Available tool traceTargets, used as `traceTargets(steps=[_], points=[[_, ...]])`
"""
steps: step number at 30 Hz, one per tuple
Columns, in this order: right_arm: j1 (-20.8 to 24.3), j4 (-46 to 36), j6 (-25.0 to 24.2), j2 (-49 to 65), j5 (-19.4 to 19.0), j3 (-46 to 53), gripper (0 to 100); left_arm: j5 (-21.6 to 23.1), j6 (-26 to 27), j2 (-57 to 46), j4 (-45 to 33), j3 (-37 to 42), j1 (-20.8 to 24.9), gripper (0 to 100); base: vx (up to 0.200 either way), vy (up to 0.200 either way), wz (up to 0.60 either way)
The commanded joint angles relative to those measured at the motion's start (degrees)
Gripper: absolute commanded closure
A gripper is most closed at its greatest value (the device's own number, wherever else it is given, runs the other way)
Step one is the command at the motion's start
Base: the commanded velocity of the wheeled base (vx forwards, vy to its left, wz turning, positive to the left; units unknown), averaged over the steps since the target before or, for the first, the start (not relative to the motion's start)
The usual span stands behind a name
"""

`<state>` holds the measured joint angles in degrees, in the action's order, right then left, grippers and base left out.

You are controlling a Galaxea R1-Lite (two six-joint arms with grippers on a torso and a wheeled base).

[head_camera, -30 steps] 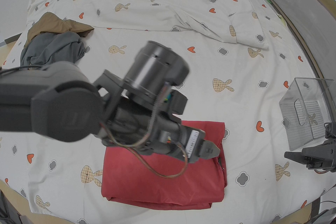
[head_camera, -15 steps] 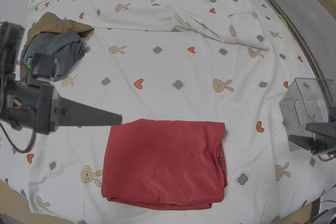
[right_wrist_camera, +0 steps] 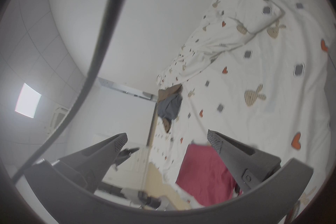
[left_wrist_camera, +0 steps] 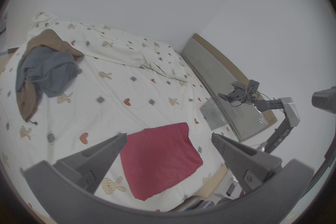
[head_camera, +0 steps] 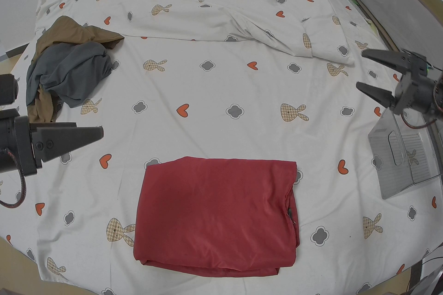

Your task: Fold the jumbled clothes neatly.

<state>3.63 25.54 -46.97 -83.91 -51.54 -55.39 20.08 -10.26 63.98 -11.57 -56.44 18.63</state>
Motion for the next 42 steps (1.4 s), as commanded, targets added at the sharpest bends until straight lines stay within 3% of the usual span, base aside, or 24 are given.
traceTargets(steps=[1,3,5,6,8,9,13,16,19,27,29,35,40,42], points=[[17.5,-15.4,11.5,-8.8,34.7,-9.3,0,-6.1,-2.0,-4.7,3.6,3.4,-2.9,0,0.000,0.000,0.00],[25.4,-17.6,15.9,-13.7,61.2,-8.9,0,-6.0,-2.1,-4.5,3.7,5.3,-5.4,0,0.000,0.000,0.00],[25.4,-17.6,15.9,-13.7,61.2,-8.9,0,-6.0,-2.1,-4.5,3.7,5.3,-5.4,0,0.000,0.000,0.00],[31.4,-18.0,15.5,-14.5,75.3,-5.5,0,-5.4,-2.0,-4.1,3.7,7.7,-6.7,0,0.000,0.000,0.00],[33.5,-17.9,15.2,-10.3,71.2,-1.4,0,-4.7,-2.0,-3.0,3.7,8.7,-6.7,0,0.000,0.000,0.00],[33.9,-18.3,15.6,-5.6,64.5,2.1,0,-3.8,-2.0,-2.1,3.7,9.0,-6.7,0,0.000,0.000,0.00],[33.1,-18.2,16.2,3.2,50.3,9.1,0,2.0,-2.0,-1.0,4.1,10.0,-7.3,0,0.000,0.000,0.00],[31.9,-18.2,17.5,6.7,49.0,11.6,0,7.9,-2.0,-1.7,4.1,10.6,-9.0,0,0.000,0.000,0.00],[28.4,-18.2,22.0,7.3,49.0,13.9,0,13.0,-2.0,-2.6,4.1,11.9,-9.7,0,0.000,0.000,0.00],[28.0,-18.2,23.4,6.6,47.5,21.1,0,13.1,-1.9,0.0,5.2,11.9,-11.3,0,0.000,0.000,0.00],[27.5,-18.0,23.4,6.6,45.3,23.8,0,13.1,-2.0,0.6,5.9,12.0,-11.8,0,0.000,0.000,0.00],[27.2,-18.2,23.5,6.9,44.2,29.7,0,13.4,-1.2,6.5,7.8,12.7,-16.6,0,0.000,0.000,0.00],[24.4,-18.3,24.3,8.2,44.0,33.2,0,13.4,0.2,13.5,12.4,15.6,-19.0,0,0.000,0.000,0.00],[22.2,-18.7,24.1,12.6,42.8,34.5,0,13.5,0.4,16.8,18.2,17.5,-19.2,0,0.000,0.000,0.00]])
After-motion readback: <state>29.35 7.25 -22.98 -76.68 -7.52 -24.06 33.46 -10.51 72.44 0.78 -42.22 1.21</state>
